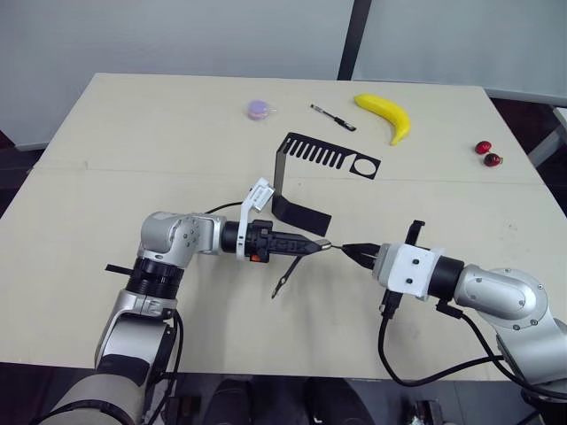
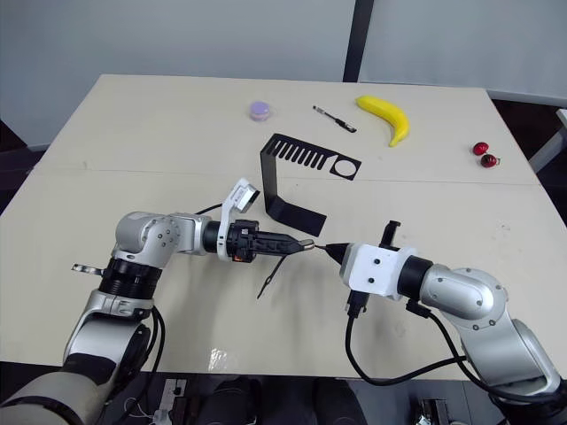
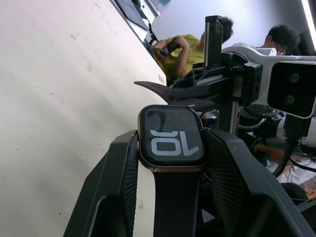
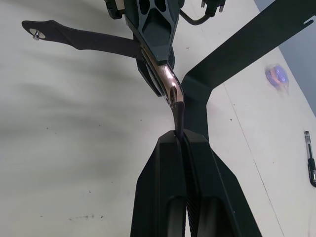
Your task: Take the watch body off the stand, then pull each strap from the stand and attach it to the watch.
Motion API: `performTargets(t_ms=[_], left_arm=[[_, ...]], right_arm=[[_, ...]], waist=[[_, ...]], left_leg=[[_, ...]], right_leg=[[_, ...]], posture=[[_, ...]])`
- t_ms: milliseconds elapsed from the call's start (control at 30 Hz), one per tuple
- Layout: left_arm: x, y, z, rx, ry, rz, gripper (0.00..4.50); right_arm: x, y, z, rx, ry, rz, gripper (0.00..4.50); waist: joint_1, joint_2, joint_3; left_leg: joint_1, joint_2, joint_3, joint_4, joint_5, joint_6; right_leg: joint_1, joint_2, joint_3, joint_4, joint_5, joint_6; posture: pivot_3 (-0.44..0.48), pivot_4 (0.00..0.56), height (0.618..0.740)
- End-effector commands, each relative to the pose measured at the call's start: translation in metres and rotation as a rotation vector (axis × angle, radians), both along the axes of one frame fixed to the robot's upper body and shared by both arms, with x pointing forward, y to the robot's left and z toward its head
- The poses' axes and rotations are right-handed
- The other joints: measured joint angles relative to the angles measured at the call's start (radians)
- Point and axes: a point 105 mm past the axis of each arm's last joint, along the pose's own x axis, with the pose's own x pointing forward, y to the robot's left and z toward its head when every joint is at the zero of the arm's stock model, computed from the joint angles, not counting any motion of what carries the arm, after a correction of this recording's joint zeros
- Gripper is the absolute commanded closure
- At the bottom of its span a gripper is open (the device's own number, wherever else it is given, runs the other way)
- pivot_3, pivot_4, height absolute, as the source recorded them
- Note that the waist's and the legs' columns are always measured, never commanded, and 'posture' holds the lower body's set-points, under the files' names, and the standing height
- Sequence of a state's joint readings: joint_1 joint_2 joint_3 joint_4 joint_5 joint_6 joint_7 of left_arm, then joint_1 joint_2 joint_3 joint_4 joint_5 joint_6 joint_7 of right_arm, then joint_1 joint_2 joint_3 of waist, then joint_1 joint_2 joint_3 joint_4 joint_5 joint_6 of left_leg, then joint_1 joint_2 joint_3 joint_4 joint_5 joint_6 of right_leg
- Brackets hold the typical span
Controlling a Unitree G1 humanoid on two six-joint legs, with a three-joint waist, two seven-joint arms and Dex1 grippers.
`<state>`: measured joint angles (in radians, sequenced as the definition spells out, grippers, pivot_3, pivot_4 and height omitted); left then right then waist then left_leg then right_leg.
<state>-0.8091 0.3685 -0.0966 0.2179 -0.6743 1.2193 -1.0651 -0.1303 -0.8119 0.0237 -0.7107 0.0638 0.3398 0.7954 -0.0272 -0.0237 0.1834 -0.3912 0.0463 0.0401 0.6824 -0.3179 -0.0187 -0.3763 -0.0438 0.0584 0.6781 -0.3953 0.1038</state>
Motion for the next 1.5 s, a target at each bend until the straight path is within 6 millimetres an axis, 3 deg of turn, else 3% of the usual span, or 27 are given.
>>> performTargets(t_ms=[33,1500], left_arm=[[-0.001,0.000,0.007,-0.025,-0.028,-0.012,2.92],[-0.004,-0.008,0.010,-0.055,-0.032,-0.035,2.92]], right_arm=[[-0.008,0.001,0.015,0.005,-0.047,0.021,4.50],[-0.007,0.008,0.008,-0.007,-0.064,0.018,4.50]], waist=[[0.000,0.000,0.000],[0.000,0.000,0.000]], left_leg=[[0.000,0.000,0.000,0.000,0.000,0.000],[0.000,0.000,0.000,0.000,0.000,0.000]], right_leg=[[0.000,0.000,0.000,0.000,0.000,0.000],[0.000,0.000,0.000,0.000,0.000,0.000]], posture=[[0.000,0.150,0.740],[0.000,0.150,0.740]])
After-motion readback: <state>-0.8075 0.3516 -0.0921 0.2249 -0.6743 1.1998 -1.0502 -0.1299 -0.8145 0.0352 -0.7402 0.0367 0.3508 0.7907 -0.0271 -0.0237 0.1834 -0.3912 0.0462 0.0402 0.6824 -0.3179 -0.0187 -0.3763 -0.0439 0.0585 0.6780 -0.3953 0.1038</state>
